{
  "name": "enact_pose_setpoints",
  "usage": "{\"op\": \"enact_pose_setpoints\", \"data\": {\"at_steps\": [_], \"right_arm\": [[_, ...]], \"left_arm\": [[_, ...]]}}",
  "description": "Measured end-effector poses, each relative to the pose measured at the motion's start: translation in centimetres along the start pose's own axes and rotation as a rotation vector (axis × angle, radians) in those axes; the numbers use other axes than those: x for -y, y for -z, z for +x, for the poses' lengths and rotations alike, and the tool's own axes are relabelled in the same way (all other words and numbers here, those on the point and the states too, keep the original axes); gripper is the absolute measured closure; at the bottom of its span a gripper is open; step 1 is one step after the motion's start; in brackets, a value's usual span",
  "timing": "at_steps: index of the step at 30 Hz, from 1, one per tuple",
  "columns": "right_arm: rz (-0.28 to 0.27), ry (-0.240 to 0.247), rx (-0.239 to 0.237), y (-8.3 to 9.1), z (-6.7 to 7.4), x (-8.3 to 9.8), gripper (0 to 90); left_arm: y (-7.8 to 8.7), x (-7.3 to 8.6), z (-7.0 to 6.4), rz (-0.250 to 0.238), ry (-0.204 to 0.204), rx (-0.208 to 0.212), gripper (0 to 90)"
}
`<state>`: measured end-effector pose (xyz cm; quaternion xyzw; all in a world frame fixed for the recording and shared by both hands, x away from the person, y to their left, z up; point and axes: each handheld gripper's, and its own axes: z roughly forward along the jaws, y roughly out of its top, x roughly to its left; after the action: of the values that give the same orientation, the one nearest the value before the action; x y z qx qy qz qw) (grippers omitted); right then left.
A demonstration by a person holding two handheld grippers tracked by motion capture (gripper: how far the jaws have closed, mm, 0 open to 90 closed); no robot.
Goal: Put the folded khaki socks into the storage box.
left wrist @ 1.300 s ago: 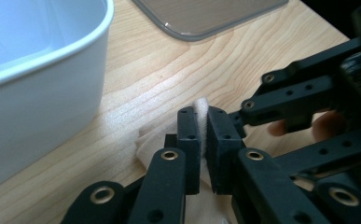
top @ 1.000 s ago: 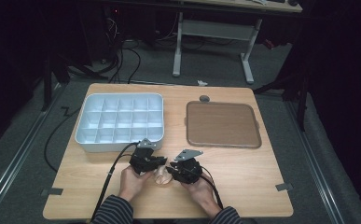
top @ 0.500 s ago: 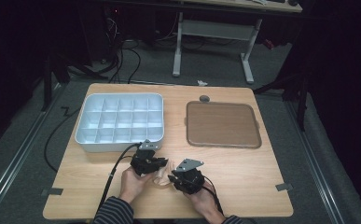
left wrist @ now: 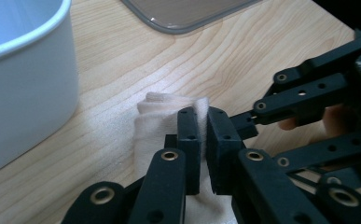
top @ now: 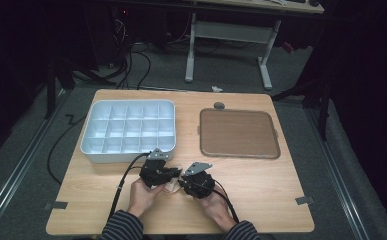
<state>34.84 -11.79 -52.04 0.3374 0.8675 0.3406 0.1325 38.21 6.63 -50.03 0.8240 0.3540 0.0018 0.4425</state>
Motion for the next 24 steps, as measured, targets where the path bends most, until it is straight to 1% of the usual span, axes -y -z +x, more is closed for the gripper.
{"op": "enact_pose_setpoints", "data": {"at_steps": [2,4,7,8,9,13,14,16,19,22,24], "right_arm": [[-0.003,0.002,-0.007,-0.2,-0.2,-0.2,75.4],[-0.011,-0.007,-0.021,-0.4,-0.6,-0.2,75.4],[-0.018,-0.014,-0.031,-0.7,-1.0,-0.2,75.4],[-0.016,-0.016,-0.031,-0.7,-1.0,-0.3,75.4],[-0.014,-0.007,-0.028,-0.8,-1.0,-0.4,75.4],[-0.014,-0.010,-0.024,-0.7,-1.0,-0.5,75.1],[-0.015,-0.013,-0.022,-0.6,-1.0,-0.4,74.9],[-0.023,-0.016,-0.016,-0.1,-0.9,-0.3,74.9],[-0.044,-0.015,-0.021,0.8,-0.4,0.1,75.0],[-0.072,0.016,-0.033,1.7,0.8,0.3,74.2],[-0.088,0.038,-0.040,1.9,1.6,0.1,73.3]], "left_arm": [[0.0,-0.1,0.2,-0.006,0.009,0.002,85.3],[0.0,-0.1,0.5,-0.016,0.023,0.002,85.3],[-0.3,-0.1,0.7,-0.020,0.030,-0.004,85.1],[-0.5,0.0,0.8,-0.016,0.027,-0.008,85.0],[-0.6,0.0,0.9,-0.013,0.023,-0.013,85.0],[-1.1,0.1,1.1,0.005,0.032,-0.023,84.9],[-1.2,0.1,1.2,0.011,0.024,-0.027,84.9],[-1.2,0.1,1.2,0.021,0.025,-0.031,84.9],[-1.3,0.0,1.2,0.027,0.030,-0.040,84.8],[-1.3,0.0,1.2,0.031,0.031,-0.042,84.6],[-1.3,0.0,1.2,0.033,0.030,-0.042,84.6]]}}
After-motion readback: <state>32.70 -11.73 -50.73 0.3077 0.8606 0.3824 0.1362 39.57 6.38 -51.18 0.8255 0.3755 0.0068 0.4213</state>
